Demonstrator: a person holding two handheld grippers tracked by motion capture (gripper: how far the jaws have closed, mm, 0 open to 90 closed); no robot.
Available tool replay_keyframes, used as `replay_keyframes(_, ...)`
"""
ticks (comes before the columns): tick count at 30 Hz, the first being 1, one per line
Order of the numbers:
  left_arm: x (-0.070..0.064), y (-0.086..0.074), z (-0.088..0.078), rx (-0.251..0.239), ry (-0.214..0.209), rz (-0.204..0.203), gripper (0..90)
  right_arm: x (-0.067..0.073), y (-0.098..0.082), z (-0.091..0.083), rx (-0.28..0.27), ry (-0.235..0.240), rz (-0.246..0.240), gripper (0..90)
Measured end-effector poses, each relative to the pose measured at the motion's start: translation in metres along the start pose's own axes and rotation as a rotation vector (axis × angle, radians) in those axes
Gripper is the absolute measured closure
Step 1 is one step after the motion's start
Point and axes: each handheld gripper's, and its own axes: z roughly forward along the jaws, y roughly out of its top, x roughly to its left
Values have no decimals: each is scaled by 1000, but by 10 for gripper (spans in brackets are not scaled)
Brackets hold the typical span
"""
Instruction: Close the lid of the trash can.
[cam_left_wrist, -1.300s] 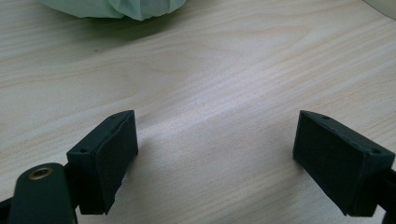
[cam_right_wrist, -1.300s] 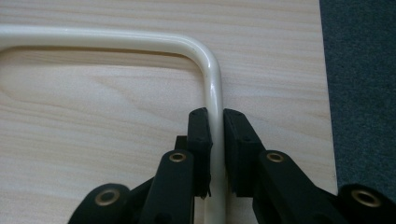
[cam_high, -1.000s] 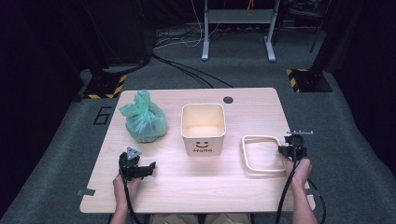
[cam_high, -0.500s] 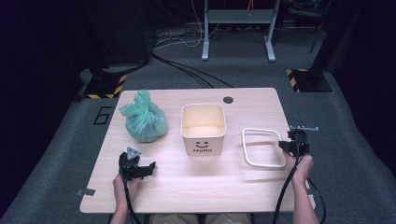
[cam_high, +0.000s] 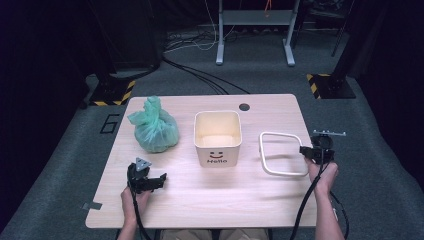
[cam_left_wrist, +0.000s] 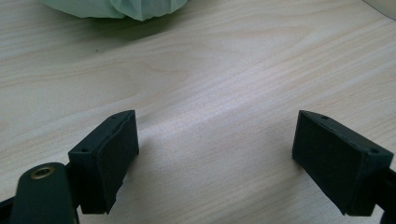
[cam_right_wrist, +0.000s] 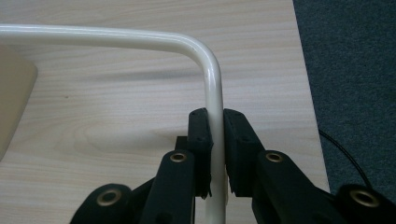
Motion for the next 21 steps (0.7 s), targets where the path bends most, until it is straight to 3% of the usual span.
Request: replay_keyframes(21,0,0,0,0,2,-5,142,11,25,-24,-32,27,-30,817)
